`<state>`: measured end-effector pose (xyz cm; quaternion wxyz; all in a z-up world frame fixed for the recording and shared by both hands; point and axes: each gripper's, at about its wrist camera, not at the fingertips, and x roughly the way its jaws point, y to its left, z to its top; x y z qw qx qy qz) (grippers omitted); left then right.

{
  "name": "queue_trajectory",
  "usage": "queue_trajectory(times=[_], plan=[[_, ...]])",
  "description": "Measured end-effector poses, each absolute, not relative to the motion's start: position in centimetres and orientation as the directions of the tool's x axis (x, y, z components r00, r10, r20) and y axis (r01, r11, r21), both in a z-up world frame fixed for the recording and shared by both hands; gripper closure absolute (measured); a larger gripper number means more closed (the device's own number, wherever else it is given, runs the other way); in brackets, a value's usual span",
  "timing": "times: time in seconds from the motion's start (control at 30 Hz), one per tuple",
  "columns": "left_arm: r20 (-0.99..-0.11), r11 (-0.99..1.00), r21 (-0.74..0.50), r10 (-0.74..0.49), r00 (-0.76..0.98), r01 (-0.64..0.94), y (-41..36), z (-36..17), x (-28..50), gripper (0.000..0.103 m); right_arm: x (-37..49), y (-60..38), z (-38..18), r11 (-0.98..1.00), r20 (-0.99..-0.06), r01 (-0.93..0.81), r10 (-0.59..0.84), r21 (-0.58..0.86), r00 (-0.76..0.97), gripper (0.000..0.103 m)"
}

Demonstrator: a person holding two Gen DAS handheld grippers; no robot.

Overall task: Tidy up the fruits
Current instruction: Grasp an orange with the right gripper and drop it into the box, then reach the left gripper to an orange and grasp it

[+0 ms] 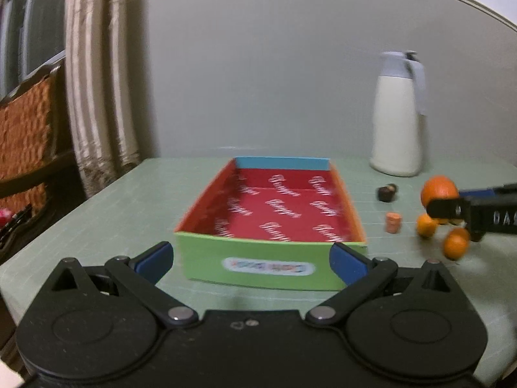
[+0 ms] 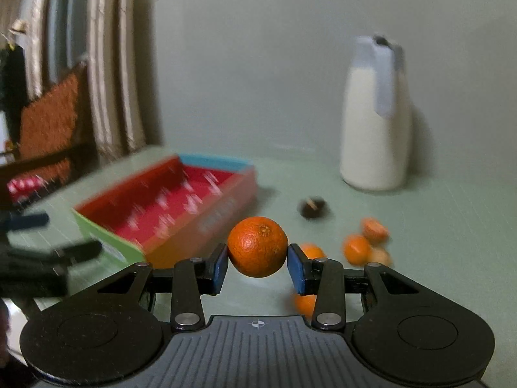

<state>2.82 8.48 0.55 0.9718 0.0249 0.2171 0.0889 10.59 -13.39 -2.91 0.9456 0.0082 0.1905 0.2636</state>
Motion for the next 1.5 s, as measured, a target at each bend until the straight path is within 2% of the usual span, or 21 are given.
queue_trajectory(times=[0.27,0.3,0.33,0.4,0.6,0.67,0.9,1.0,1.3,1.5], plan=[[-0.459,0.967,-0.045,0.201,0.865,-0.249,13.3,0.5,2.2,0.006,12.7,-5.9,-1.6,0.785,-0.347,-0.612,0.602,0.096,0.719,0.063],[-0.461,0.965,-0.057,0.201,0.864,-0.254,13.5,0.5,2.0,0.006,13.1,-4.9,-1.8,0.777,-0.369,-0.624,0.604,0.077,0.706,0.058],[-0.462,0.963,-0.064,0.205,0.863,-0.263,13.7,0.6,2.0,0.006,13.4,-4.1,-2.1,0.786,-0.386,-0.617,0.584,0.048,0.714,0.036],[-0.464,0.962,-0.070,0.203,0.862,-0.264,13.8,0.6,1.9,0.006,12.8,-4.3,-2.4,0.805,-0.326,-0.593,0.566,0.020,0.757,0.011],[-0.454,0.979,-0.056,0.152,0.878,-0.198,12.0,0.8,2.4,0.006,11.4,-9.5,-2.8,0.873,-0.228,-0.484,0.484,0.056,0.845,0.000],[-0.446,0.983,-0.058,0.129,0.886,-0.173,11.2,0.8,2.6,0.006,11.2,-11.7,-3.3,0.902,-0.217,-0.426,0.429,0.063,0.877,0.000],[-0.441,0.997,-0.046,0.028,0.897,-0.054,6.9,0.7,3.7,0.006,11.8,-19.4,-4.2,0.954,-0.277,-0.228,0.276,0.193,0.921,0.000],[-0.441,0.999,-0.038,0.006,0.898,-0.025,5.3,0.6,4.1,0.006,11.9,-21.8,-4.0,0.962,-0.275,-0.171,0.228,0.215,0.934,0.000],[-0.458,0.995,-0.031,-0.097,0.884,0.093,-0.3,-0.3,5.8,0.007,11.0,-25.9,-4.0,0.985,-0.312,-0.111,0.146,0.130,0.939,0.000],[-0.494,0.984,-0.010,-0.161,0.854,0.180,-4.8,-1.5,7.2,0.017,10.4,-28.0,-4.6,0.996,-0.354,-0.080,0.084,0.024,0.931,0.000]])
